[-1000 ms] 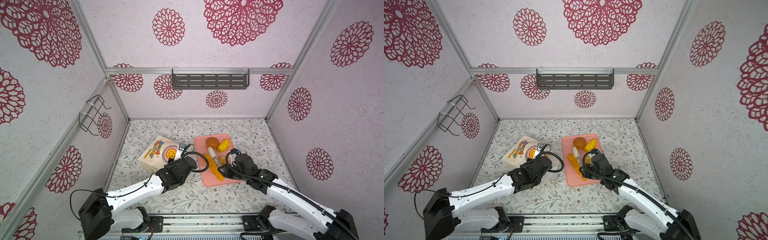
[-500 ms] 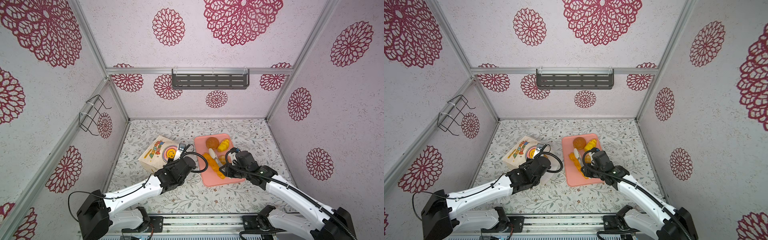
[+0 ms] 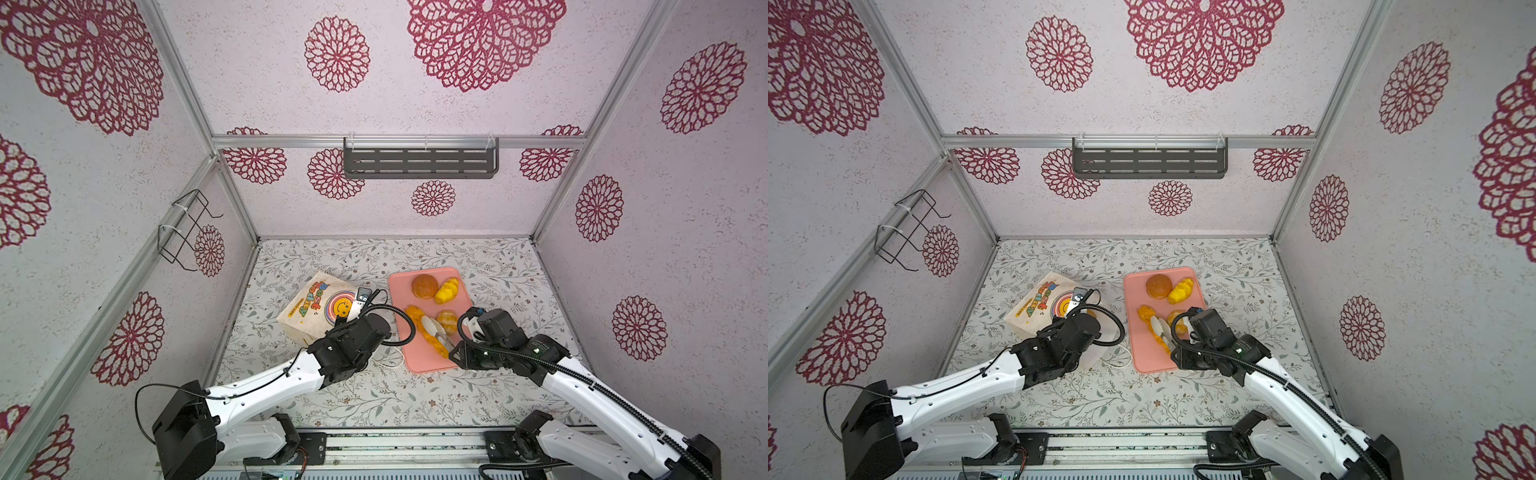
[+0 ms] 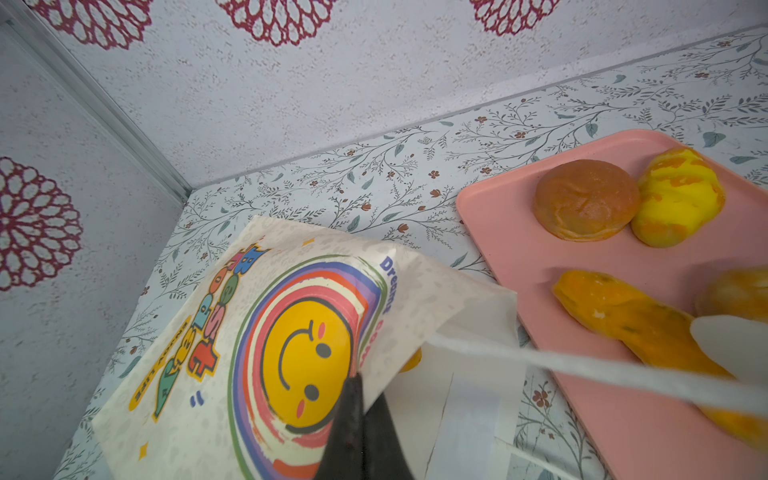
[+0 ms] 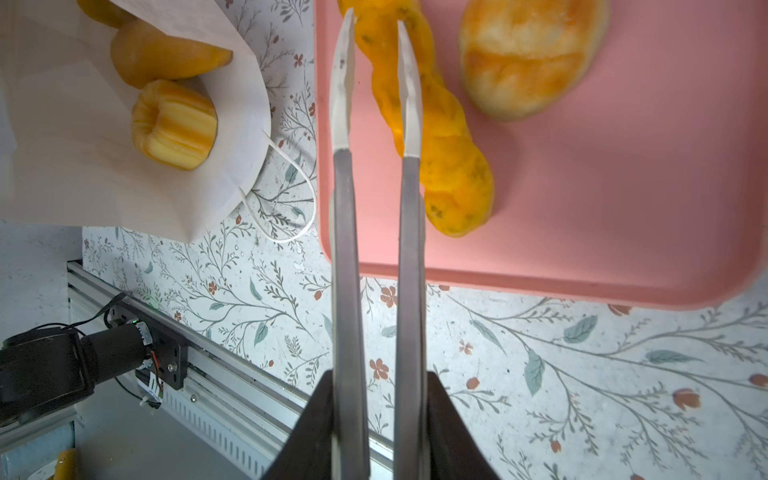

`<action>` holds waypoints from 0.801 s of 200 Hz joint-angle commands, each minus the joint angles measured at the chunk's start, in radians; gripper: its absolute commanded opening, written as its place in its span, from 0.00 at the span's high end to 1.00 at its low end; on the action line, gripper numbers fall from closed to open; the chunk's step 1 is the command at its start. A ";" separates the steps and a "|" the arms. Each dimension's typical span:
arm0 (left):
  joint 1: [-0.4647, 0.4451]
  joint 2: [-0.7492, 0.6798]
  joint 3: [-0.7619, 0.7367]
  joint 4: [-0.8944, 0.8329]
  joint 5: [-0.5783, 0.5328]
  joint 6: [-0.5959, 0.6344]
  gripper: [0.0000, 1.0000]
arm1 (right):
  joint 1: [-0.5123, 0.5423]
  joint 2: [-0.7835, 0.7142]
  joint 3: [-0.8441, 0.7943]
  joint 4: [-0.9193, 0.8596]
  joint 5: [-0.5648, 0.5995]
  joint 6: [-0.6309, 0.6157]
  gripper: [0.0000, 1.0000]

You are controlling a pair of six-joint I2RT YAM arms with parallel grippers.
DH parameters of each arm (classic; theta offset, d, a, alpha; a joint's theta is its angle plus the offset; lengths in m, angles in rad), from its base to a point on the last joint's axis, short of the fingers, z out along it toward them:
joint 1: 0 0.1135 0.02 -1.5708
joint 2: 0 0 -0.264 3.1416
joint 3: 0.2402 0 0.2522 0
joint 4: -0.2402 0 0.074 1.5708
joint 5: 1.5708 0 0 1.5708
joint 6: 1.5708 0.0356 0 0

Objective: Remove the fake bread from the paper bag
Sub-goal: 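Lower the twisted bread onto the tray and open the tongs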

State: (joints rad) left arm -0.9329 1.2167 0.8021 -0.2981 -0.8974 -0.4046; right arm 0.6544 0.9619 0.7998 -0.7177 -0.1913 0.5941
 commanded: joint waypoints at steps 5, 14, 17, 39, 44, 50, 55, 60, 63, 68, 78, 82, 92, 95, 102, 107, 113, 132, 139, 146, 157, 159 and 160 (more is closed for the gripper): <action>0.012 -0.032 -0.017 0.036 0.003 -0.014 1.00 | 0.031 0.019 0.084 -0.075 0.045 -0.058 0.65; 0.012 -0.038 -0.024 0.037 0.002 -0.016 1.00 | 0.043 0.028 0.099 -0.081 0.049 -0.060 0.65; 0.013 -0.040 -0.026 0.037 0.002 -0.016 1.00 | 0.050 0.034 0.105 -0.084 0.054 -0.059 0.65; 0.012 -0.049 -0.038 0.040 0.012 -0.011 1.00 | 0.092 0.083 0.152 -0.116 0.100 -0.068 0.65; 0.013 -0.049 -0.040 0.039 0.015 -0.010 1.00 | 0.103 0.096 0.162 -0.124 0.112 -0.072 0.65; 0.013 -0.049 -0.041 0.038 0.018 -0.008 1.00 | 0.114 0.112 0.173 -0.135 0.127 -0.076 0.65; 0.012 -0.049 -0.042 0.037 0.019 -0.006 1.00 | 0.122 0.126 0.182 -0.143 0.139 -0.080 0.65; 0.012 -0.049 -0.043 0.036 0.021 -0.005 1.00 | 0.129 0.138 0.190 -0.151 0.152 -0.081 0.65; 0.012 -0.049 -0.043 0.035 0.022 -0.004 1.00 | 0.134 0.147 0.196 -0.155 0.161 -0.084 0.66; 0.013 -0.051 -0.044 0.032 0.023 -0.003 1.00 | 0.142 0.158 0.205 -0.165 0.175 -0.087 0.66; 0.013 -0.052 -0.045 0.027 0.024 -0.002 1.00 | 0.154 0.183 0.225 -0.186 0.201 -0.092 0.66; 0.013 -0.052 -0.047 0.027 0.025 -0.002 1.00 | 0.160 0.192 0.233 -0.194 0.214 -0.094 0.67; 0.012 -0.055 -0.050 0.025 0.025 -0.003 1.00 | 0.176 0.219 0.252 -0.217 0.246 -0.098 0.67; 0.013 -0.056 -0.052 0.025 0.025 -0.004 1.00 | 0.180 0.226 0.258 -0.224 0.254 -0.099 0.67; 0.012 -0.059 -0.056 0.025 0.026 -0.006 1.00 | 0.190 0.241 0.271 -0.237 0.272 -0.101 0.67; 0.012 -0.061 -0.059 0.027 0.026 -0.008 1.00 | 0.198 0.254 0.280 -0.244 0.283 -0.102 0.67; 0.012 -0.063 -0.061 0.026 0.025 -0.009 1.00 | 0.207 0.266 0.288 -0.252 0.293 -0.103 0.67; 0.013 -0.070 -0.067 0.025 0.026 -0.013 1.00 | 0.231 0.308 0.312 -0.274 0.327 -0.104 0.67; 0.013 -0.072 -0.070 0.025 0.026 -0.015 1.00 | 0.240 0.323 0.319 -0.281 0.340 -0.103 0.67; 0.012 -0.075 -0.072 0.025 0.024 -0.016 1.00 | 0.249 0.335 0.327 -0.289 0.352 -0.103 0.67; 0.013 -0.078 -0.075 0.023 0.025 -0.017 1.00 | 0.260 0.357 0.339 -0.302 0.372 -0.105 0.67; 0.012 -0.080 -0.075 0.022 0.024 -0.017 1.00 | 0.262 0.361 0.342 -0.306 0.376 -0.106 0.67; 0.012 -0.080 -0.075 0.022 0.024 -0.017 1.00 | 0.263 0.363 0.343 -0.307 0.379 -0.105 0.67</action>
State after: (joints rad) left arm -0.9329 1.1599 0.7383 -0.2893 -0.8715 -0.4057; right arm 0.8955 1.2987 1.0966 -0.9615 0.0944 0.5076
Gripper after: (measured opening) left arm 0.045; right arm 0.336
